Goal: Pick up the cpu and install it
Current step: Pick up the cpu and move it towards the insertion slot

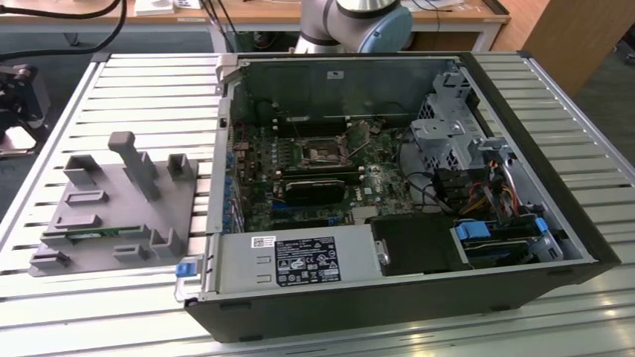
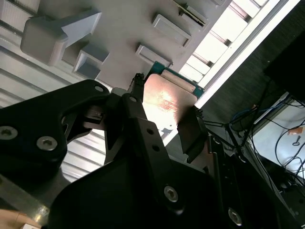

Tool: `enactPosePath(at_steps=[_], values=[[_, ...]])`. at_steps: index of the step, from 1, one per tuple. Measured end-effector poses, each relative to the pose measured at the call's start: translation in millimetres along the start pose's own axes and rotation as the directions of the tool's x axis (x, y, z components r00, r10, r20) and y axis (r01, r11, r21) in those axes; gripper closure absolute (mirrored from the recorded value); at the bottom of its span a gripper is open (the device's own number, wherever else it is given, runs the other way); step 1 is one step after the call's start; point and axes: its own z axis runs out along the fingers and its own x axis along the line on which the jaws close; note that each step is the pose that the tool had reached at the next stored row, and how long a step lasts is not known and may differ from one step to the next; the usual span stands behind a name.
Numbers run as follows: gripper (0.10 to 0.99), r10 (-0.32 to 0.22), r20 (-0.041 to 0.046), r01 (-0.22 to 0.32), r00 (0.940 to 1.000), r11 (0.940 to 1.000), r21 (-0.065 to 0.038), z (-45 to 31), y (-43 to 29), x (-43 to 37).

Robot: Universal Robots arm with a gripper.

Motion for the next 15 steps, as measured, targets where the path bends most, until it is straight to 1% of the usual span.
enactPosePath(at_steps=[15], values=[[0.553, 0.000, 0.0000, 0.000, 1.0000, 1.0000, 0.000, -20.1, 2.6, 0.1]])
